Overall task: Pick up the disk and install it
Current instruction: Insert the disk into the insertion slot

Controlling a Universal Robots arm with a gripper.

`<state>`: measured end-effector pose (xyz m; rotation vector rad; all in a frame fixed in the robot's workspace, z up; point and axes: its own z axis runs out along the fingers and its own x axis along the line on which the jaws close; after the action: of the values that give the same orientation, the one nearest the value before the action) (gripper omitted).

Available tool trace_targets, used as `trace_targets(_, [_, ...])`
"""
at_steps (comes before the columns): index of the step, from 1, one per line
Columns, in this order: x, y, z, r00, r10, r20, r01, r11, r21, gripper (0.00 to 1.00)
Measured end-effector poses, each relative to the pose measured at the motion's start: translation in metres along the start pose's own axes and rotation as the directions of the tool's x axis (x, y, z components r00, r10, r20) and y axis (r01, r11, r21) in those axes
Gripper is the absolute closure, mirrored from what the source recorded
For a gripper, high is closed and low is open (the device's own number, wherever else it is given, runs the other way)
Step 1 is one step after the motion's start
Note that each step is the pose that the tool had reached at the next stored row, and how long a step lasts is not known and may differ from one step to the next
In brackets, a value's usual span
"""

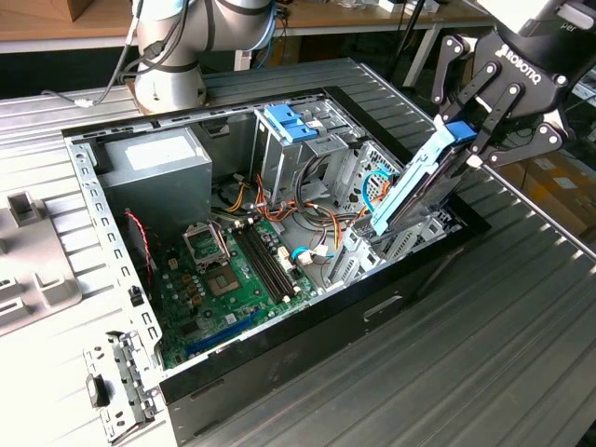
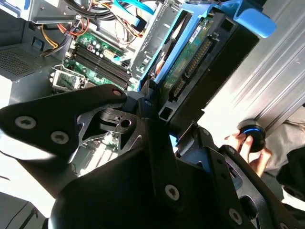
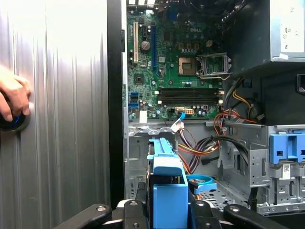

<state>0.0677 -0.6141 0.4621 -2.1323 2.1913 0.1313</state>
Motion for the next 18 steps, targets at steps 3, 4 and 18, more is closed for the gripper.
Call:
trace_targets(3, [-0.0011, 0.0, 0.0013, 1.0, 0.0, 0.0001, 0.0, 1.0, 0.0, 0.64])
trace_targets(4, [-0.0013, 0.0, 0.0016, 1.0, 0.0, 0.0, 0.0, 1.0, 0.0, 0.64])
trace_targets(18, [-0.0038, 0.0004, 0.0086, 1.0, 0.0, 0.0, 0.0, 1.0, 0.0, 0.64])
